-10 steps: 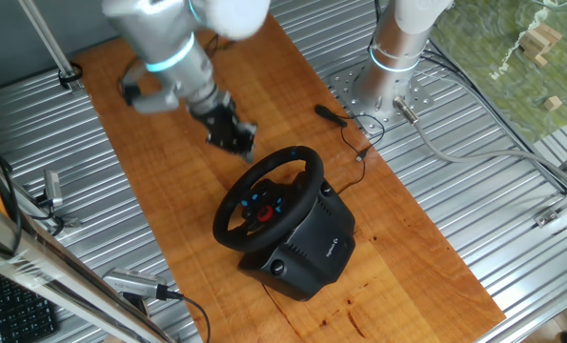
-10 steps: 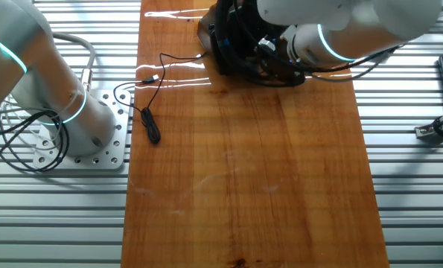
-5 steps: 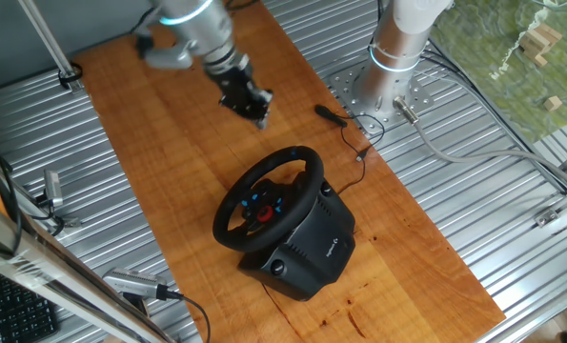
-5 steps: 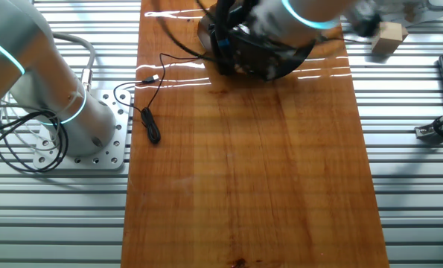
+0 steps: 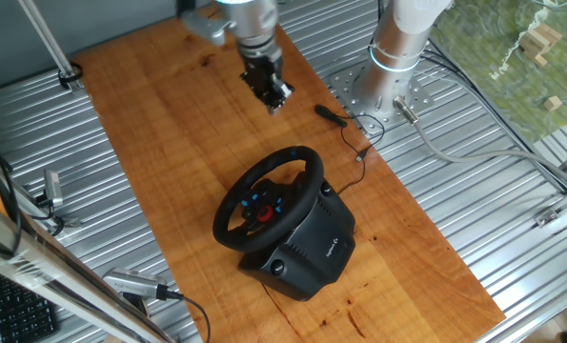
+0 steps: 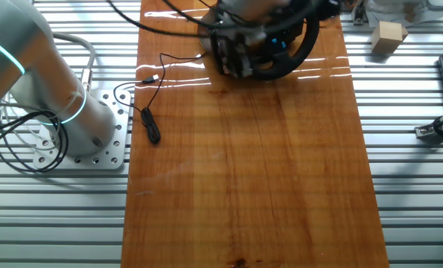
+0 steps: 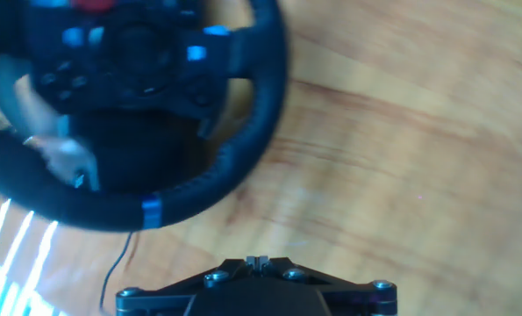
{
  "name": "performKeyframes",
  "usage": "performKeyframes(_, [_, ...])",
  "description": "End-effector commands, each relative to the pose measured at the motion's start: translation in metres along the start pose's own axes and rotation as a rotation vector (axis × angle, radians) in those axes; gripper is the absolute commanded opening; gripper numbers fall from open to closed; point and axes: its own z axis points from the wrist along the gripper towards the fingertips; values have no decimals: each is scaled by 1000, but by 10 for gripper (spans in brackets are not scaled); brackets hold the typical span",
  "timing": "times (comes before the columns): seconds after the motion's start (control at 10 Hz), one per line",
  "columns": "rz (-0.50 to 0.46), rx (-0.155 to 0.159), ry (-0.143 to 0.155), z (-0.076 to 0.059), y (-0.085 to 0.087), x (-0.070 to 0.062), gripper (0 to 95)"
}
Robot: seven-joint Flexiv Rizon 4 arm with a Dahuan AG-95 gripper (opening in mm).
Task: Rotate the steering wheel 90 degrees counterclockwise
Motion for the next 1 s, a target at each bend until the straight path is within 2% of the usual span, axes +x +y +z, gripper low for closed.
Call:
performKeyframes(0.1, [137, 63, -12, -9, 4, 13, 0])
performKeyframes(0.6, [134, 66, -27, -9, 4, 13, 0])
performKeyframes(1.0, [109, 58, -17, -9, 3, 13, 0])
